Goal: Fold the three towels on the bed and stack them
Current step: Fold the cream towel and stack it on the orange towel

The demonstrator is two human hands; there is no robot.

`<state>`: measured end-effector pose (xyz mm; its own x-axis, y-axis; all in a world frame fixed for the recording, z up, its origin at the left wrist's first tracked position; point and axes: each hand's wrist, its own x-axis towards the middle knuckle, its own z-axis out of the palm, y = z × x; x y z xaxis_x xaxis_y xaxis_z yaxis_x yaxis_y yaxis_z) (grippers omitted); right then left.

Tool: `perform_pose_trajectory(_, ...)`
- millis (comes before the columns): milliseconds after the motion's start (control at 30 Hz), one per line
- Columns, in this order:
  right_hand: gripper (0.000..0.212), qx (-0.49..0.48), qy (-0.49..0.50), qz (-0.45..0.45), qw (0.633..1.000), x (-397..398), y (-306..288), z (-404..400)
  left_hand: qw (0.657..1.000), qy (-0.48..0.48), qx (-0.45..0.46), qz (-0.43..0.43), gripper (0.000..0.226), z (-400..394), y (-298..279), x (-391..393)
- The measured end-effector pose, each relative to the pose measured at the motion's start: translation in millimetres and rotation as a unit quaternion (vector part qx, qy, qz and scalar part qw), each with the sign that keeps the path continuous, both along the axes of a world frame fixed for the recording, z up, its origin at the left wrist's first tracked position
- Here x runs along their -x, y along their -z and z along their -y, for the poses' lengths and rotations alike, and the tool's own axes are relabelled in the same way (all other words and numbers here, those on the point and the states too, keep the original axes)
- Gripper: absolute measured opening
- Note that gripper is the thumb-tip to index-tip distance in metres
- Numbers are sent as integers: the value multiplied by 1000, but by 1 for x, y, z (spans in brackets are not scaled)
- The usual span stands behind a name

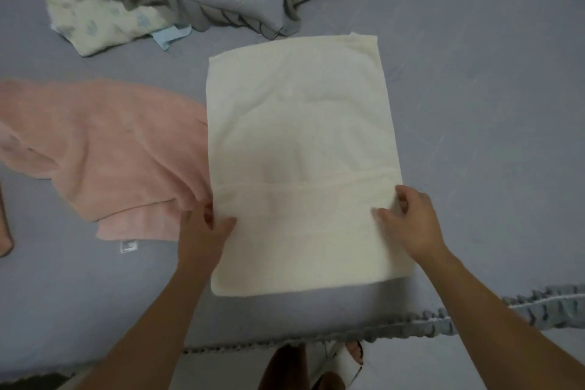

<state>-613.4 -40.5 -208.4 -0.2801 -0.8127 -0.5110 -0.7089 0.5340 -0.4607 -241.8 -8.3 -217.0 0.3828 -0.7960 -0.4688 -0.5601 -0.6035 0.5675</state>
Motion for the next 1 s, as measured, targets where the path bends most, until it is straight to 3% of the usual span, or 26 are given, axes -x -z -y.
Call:
perform_pose_trajectory(100, 66, -8, 56, 36, 998, -32, 3, 61, 1000, -13, 2, 10, 21, 57, 2, -28)
perform_pose_trajectory(200, 27, -8, 51, 43, 998, -22, 4, 67, 998, -33, 35, 28, 13, 64, -3, -28)
perform_pose_trajectory(267, 16, -8, 35, 35, 999, -19, 3, 73, 998, -34, 40, 44, 8, 70, -7, -29)
perform_pose_trajectory(400, 14, 27, 76, 93, 992, -17, -14, 104, 997, -55, 50, 28, 9, 98, -16, -29)
perform_pose_trajectory(567, 14, 144, 110, 151, 972, -23, -39, 197, 974, -142, 178, -13, 14, 188, -39, -36)
perform_pose_trajectory(700, 11, 174, 103, 112, 973, -34, -28, 305, 974, -135, 181, -8, 15, 299, -35, -46)
perform_pose_trajectory(767, 33, 118, 71, 50, 989, -36, -1, 331, 985, -117, 129, -8, 30, 330, -19, -46)
perform_pose_trajectory(867, 46, 49, 50, -29, 997, -43, 34, 307, 994, -92, 54, 18, 52, 319, 7, -38)
perform_pose_trajectory(1000, 40, 75, 70, -25, 994, -37, 43, 206, 991, -83, 103, 29, 53, 232, 16, -23)
